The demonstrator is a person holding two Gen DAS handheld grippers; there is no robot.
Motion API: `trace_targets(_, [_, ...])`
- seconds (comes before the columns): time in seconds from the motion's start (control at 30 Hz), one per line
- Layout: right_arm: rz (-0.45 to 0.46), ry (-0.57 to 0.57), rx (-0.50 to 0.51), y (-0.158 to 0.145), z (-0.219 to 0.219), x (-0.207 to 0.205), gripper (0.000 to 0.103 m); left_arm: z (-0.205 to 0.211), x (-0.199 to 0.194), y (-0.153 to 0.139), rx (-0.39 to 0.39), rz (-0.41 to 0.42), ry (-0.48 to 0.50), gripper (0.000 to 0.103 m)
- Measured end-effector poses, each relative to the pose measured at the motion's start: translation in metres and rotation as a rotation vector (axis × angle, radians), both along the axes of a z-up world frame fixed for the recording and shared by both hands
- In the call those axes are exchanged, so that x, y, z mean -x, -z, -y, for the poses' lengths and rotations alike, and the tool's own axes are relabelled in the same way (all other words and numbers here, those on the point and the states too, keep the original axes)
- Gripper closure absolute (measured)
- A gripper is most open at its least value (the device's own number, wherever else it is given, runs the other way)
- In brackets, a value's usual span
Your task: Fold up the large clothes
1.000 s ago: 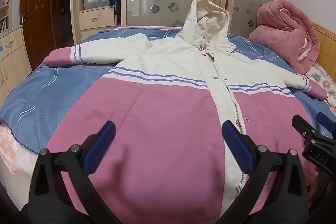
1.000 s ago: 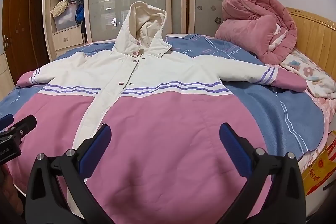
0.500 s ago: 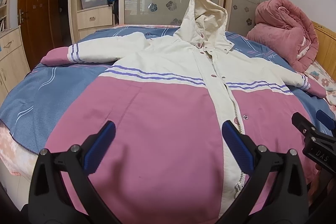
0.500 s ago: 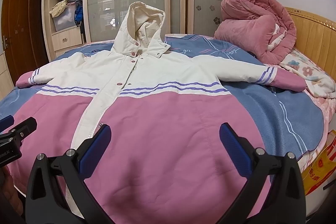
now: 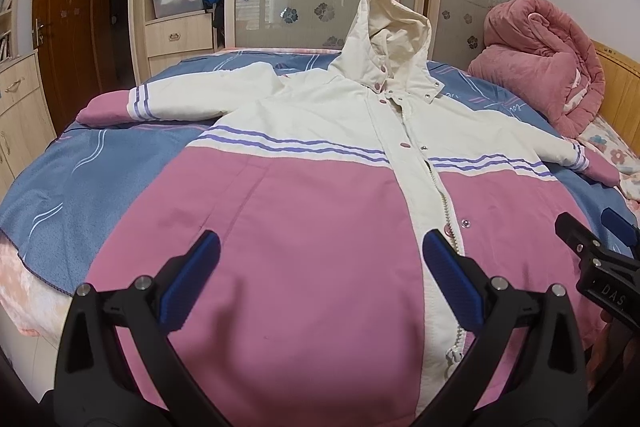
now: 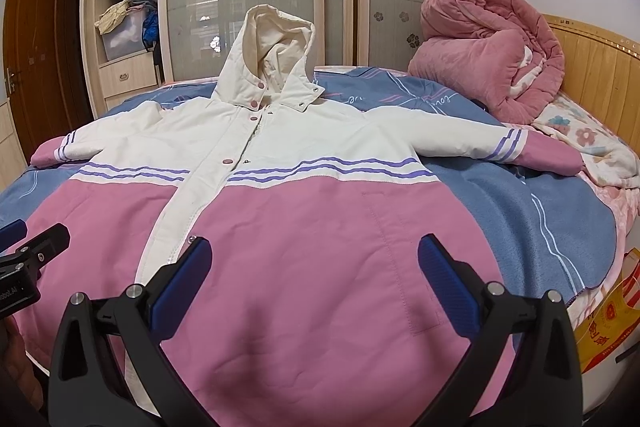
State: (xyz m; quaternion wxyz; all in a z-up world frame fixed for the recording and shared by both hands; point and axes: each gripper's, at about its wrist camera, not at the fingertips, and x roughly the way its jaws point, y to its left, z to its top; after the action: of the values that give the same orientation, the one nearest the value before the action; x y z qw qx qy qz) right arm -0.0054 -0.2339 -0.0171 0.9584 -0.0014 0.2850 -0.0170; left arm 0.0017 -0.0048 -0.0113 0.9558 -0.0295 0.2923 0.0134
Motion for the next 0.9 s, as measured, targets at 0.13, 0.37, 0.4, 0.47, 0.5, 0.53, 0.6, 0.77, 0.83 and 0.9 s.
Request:
trace_targets(0.13, [0.0, -0.002, 0.0, -0.0002, 0.0003, 0.0001, 0.001, 0.0004, 0.0016, -0.004, -0.003, 0.002, 0.002, 0.002])
trace_targets(0.37, [0.001, -0.003, 0.002, -0.0014, 0.0016, 0.0005, 0.001, -0.0014, 0.0018, -0.0048, -0.001, 0.0, 0.006, 0.002])
trace_targets(0.4, [0.001, -0.004, 0.001, -0.0011, 0.0014, 0.0005, 0.001, -0.0013, 0.002, -0.0048, 0.0, 0.0, 0.006, 0.002])
trace_targets(0.47, [0.0, -0.003, 0.002, -0.0012, 0.0017, 0.0002, 0.001, -0.0011, 0.0021, -0.0048, 0.001, 0.001, 0.005, 0.002])
trace_targets(0.5, [0.0, -0.004, 0.003, -0.0012, 0.0013, 0.0004, 0.001, -0.0009, 0.0024, -0.0047, 0.001, 0.001, 0.005, 0.002])
trace_targets(0.53, [0.0, -0.004, 0.003, -0.0014, 0.0015, 0.0004, 0.001, -0.0011, 0.0017, -0.0049, -0.001, 0.0, 0.006, 0.002])
trace_targets(0.6, [0.0, -0.003, 0.003, -0.0011, 0.0018, 0.0005, 0.001, -0.0003, 0.002, -0.0046, -0.002, -0.001, 0.007, 0.002])
trace_targets(0.77, [0.001, -0.003, 0.005, -0.0011, 0.0024, 0.0004, 0.001, -0.001, 0.0017, -0.005, -0.002, -0.001, 0.005, 0.002])
trace_targets(0.83, [0.0, -0.004, 0.003, -0.0011, 0.0017, 0.0005, 0.001, -0.0008, 0.0011, -0.0047, -0.001, -0.003, 0.008, 0.002])
trace_targets(0.9, [-0.003, -0.005, 0.004, -0.0006, 0.0028, 0.0001, 0.001, -0.0008, 0.0011, -0.0045, 0.006, -0.006, 0.011, 0.002])
